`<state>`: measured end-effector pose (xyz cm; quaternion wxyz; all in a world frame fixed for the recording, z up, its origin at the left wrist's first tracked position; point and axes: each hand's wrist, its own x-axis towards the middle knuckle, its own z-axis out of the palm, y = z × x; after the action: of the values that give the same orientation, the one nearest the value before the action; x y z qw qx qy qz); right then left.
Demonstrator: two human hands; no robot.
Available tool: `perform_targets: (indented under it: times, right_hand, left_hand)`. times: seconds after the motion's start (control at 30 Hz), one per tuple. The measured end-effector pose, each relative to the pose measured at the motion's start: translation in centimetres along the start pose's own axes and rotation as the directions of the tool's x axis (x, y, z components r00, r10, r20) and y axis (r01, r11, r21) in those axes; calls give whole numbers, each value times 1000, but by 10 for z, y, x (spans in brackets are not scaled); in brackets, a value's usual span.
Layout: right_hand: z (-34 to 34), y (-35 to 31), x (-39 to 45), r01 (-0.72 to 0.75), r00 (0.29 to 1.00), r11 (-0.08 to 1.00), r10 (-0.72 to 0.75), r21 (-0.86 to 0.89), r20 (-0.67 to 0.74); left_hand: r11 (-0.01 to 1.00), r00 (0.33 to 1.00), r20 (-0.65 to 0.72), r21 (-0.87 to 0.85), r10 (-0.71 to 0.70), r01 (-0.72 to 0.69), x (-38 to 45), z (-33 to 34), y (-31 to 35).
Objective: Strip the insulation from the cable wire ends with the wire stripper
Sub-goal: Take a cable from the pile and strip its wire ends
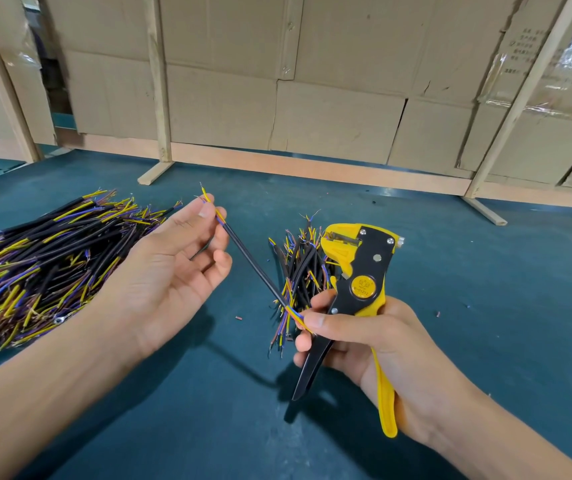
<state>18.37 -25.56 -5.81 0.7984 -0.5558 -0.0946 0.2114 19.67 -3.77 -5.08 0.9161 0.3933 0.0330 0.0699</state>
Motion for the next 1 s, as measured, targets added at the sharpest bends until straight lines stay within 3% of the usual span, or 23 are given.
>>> perform_targets:
  times: [0.13,0.3,0.47,0.63,1.0]
  right_hand:
    - [0,1,0,3,1000,1000,-3,0,0]
    - [1,1,-1,36,999,999,-36,22,4]
    - [1,1,0,56,998,998,-56,27,2]
    - [0,2,2,76,997,997,-75,23,-19]
    - [0,3,0,84,996,996,-83,-15,8]
  left_hand:
    - [999,999,29,34,22,-23,0,-2,0]
    - [962,988,155,267,13,-55,-7,2,-8]
    - [919,959,284,375,12,-122,-19,11,-19]
    - [845,927,359,524,-107,-106,-25,13,-20]
    - [859,927,328,512,-183,-11,-28,14,-21]
